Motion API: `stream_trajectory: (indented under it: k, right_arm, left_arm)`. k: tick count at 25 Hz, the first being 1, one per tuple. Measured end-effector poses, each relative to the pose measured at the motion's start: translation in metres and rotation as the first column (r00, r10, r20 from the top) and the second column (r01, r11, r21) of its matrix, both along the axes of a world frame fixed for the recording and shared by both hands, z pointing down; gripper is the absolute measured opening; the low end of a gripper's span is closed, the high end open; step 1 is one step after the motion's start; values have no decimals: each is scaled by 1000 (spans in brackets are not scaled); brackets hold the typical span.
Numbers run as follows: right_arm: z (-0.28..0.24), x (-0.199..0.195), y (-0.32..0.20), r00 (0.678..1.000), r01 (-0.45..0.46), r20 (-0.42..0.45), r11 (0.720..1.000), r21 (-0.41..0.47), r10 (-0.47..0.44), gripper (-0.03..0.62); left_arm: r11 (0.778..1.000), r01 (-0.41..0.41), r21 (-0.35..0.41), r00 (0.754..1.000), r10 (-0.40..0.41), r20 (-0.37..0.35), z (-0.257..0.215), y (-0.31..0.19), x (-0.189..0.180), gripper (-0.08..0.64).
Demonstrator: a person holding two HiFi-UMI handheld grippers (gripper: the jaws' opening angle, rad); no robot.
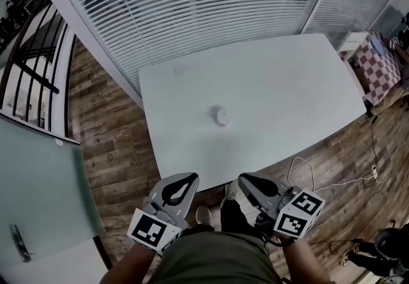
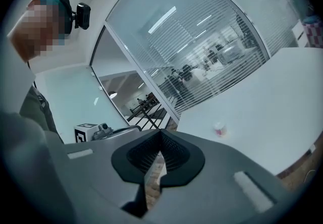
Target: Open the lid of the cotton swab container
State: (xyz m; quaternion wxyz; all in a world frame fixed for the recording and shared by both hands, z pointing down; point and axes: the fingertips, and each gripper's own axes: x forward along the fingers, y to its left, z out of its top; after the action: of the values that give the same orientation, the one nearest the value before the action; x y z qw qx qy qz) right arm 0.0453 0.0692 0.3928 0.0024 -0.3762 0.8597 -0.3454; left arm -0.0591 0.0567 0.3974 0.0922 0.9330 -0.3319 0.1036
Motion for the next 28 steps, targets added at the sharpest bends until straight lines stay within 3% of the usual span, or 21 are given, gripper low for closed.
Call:
stream_trajectory:
  k: [16,24,28]
  right_arm:
    - [18,50,-86,991,129,24,990,-51,-128,11]
    - [23,73,-119,980,197,26,979,-52,-196,11]
    - [31,75,-132,977,215,25,975,-63,-214,11]
  left_arm:
    - [992,113,-56,993,-111,26,16,-84,60,8]
    - [976,203,-75,978,-198,70,41,-111,73,9]
    - [976,206,-65,974,-198,106,54,-121,78,9]
